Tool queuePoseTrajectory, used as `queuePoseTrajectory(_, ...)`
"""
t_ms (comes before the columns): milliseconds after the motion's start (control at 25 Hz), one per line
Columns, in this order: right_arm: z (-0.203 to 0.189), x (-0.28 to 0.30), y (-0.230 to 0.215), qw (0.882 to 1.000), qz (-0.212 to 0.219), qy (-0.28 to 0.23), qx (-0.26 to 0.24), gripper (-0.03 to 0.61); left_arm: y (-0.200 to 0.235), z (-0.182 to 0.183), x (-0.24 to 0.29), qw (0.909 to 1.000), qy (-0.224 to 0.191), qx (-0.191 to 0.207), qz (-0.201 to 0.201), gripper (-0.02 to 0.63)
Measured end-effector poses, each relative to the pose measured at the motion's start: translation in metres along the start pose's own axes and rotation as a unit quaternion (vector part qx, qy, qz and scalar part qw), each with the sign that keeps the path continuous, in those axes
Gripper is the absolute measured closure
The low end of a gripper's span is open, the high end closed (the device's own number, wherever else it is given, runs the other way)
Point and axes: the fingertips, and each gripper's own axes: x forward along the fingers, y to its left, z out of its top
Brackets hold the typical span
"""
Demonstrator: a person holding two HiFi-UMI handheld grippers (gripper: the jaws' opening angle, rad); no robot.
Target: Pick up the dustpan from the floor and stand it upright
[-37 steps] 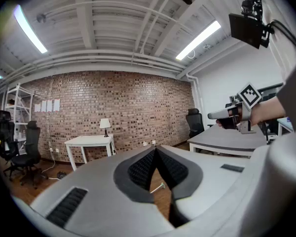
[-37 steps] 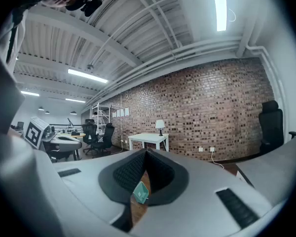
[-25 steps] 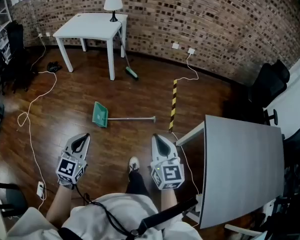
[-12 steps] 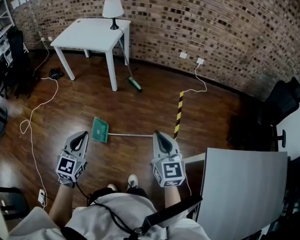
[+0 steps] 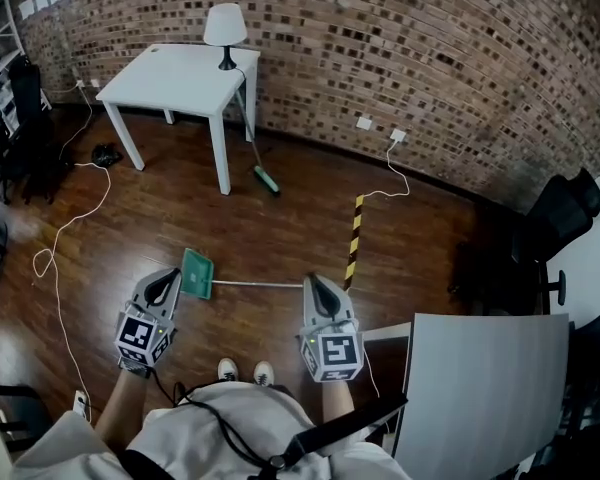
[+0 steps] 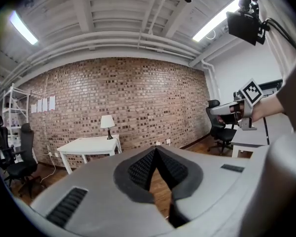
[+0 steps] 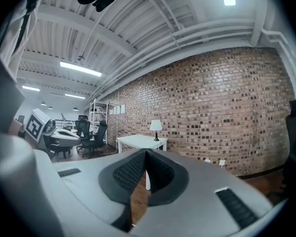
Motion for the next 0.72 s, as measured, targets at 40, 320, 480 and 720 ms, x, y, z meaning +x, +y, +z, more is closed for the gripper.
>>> queuePoseTrajectory(40,0.002,0.003,0.002,1.000,-0.002,-0.001,-0.001,0.574,0.002,0.000,0.001,1.0000,-0.003,-0.001,-0.002,0.604)
queuePoseTrajectory(320,-0.003,0.011,0.008,1.000,-0.019,0.013,0.002,0.549,0.038,-0.015,-0.005,0.9981,0.003,-0.055,0.026,0.530)
queuePoseTrajectory(480,-0.012,0.017,0.021,0.999,-0.018,0.030,0.002,0.332,0.056,-0.047,-0.012,0.9958,0.038,-0.081,0.020,0.456)
queuePoseTrajectory(720,-0.051,0.023,0.019,0.992,-0.052,0.110,-0.043,0.330,0.066,-0.115,-0.012,0.9881,0.115,-0.102,-0.011,0.455)
